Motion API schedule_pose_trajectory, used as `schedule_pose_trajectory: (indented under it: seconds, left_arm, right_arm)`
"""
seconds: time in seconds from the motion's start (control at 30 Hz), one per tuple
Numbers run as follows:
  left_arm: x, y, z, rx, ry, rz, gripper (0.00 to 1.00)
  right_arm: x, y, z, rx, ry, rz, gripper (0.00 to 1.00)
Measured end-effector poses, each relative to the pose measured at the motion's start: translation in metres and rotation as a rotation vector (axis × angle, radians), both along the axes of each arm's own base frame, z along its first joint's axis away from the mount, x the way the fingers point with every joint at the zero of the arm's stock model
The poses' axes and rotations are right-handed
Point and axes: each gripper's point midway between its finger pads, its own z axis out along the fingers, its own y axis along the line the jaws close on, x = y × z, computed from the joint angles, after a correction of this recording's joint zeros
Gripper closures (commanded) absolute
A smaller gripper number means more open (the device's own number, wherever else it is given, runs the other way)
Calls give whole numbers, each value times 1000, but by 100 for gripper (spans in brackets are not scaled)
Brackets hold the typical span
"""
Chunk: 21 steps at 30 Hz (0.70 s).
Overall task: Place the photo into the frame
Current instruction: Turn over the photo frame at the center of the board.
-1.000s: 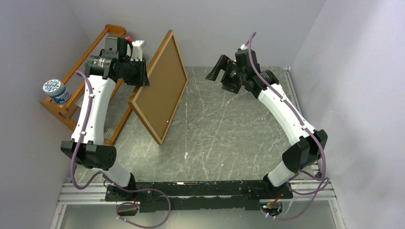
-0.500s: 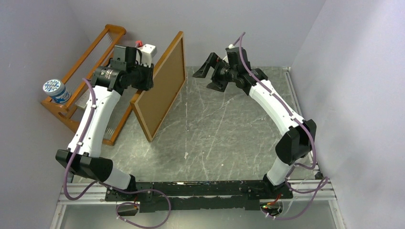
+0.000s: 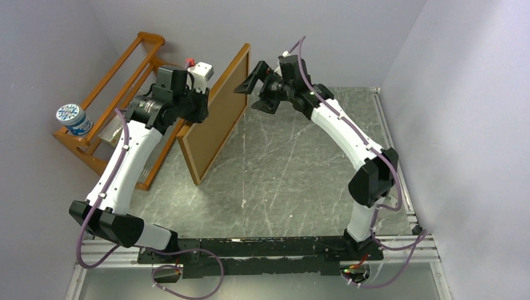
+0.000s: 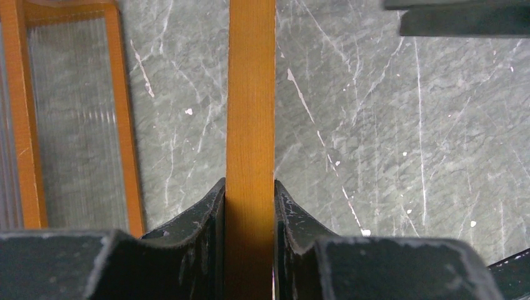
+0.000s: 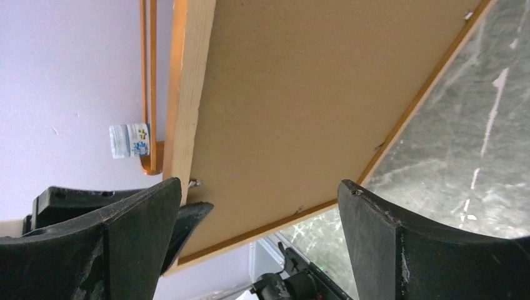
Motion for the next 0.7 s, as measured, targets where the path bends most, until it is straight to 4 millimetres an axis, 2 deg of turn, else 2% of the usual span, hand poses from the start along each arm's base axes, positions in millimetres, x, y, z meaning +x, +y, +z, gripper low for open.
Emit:
schedule_pose_trajectory:
  seconds: [0.2,0.3,0.43,0.6,0.7]
  left_arm:
    - [-3,-6,0,-14,-18,-13,72]
    - [-4,-9,0,-17,-21,-24,70]
    - [-7,-14,0,-44,-13,-29,63]
    - [-17,-34,3,-126,13,-94,49]
    - [-22,-40,8,-161,11,-118,41]
  right_arm:
    - [6,25,-10,19,30,-2,2]
    - [16,34,-3,31,15,-4,2]
    - [20,35,3,36,-4,-20,2]
    - [23,37,7,35,-10,-32,4]
    - [27,40,9,33,-13,-35,10]
